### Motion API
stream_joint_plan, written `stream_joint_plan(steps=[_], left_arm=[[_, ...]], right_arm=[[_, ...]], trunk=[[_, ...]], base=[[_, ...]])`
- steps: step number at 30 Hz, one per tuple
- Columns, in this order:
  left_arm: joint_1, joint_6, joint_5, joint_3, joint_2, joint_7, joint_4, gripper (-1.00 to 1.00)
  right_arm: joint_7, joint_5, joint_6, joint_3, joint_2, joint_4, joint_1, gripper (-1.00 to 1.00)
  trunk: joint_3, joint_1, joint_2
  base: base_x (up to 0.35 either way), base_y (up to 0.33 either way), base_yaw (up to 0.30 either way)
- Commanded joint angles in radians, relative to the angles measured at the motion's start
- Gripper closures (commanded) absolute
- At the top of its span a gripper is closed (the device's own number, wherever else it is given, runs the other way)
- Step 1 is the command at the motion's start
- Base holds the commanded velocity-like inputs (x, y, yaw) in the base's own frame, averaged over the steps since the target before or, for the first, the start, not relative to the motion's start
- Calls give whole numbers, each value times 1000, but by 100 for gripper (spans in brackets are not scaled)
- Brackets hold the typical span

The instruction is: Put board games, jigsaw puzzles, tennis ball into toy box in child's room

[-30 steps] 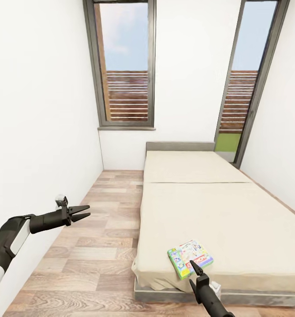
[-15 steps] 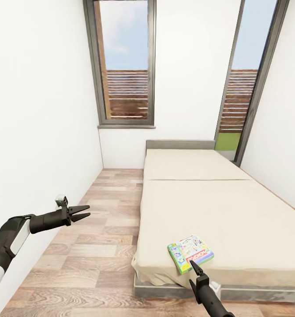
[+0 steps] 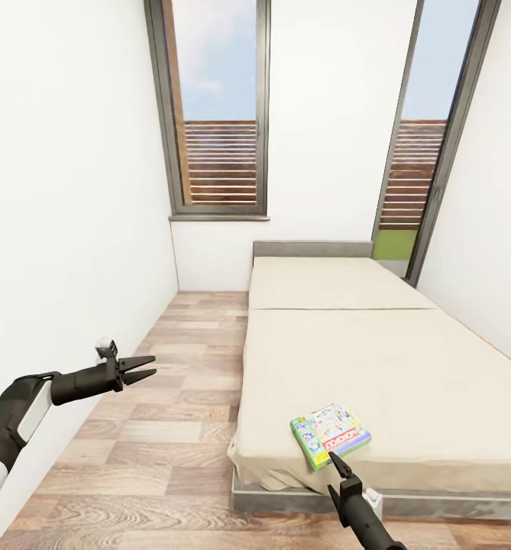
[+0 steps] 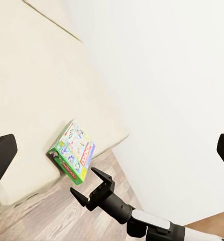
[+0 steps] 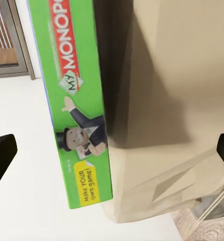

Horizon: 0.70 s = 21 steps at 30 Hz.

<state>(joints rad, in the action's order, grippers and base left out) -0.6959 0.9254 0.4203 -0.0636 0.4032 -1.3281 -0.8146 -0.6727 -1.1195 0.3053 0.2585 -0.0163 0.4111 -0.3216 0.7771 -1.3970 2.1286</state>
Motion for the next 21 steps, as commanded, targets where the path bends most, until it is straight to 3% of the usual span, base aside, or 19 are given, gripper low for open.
stream_joint_plan(steps=[1,21], left_arm=[[0,9,3,0,0,0,0,-100],[0,12,3,-2,0,1,0,-100]], right_arm=[[-1,-8,9,4,-1,0,-1,-100],[-2,-3,9,2,-2,1,-1,-100]], trunk=[[1,0,0],[1,0,0]], base=[[0,0,0],[47,34,0]])
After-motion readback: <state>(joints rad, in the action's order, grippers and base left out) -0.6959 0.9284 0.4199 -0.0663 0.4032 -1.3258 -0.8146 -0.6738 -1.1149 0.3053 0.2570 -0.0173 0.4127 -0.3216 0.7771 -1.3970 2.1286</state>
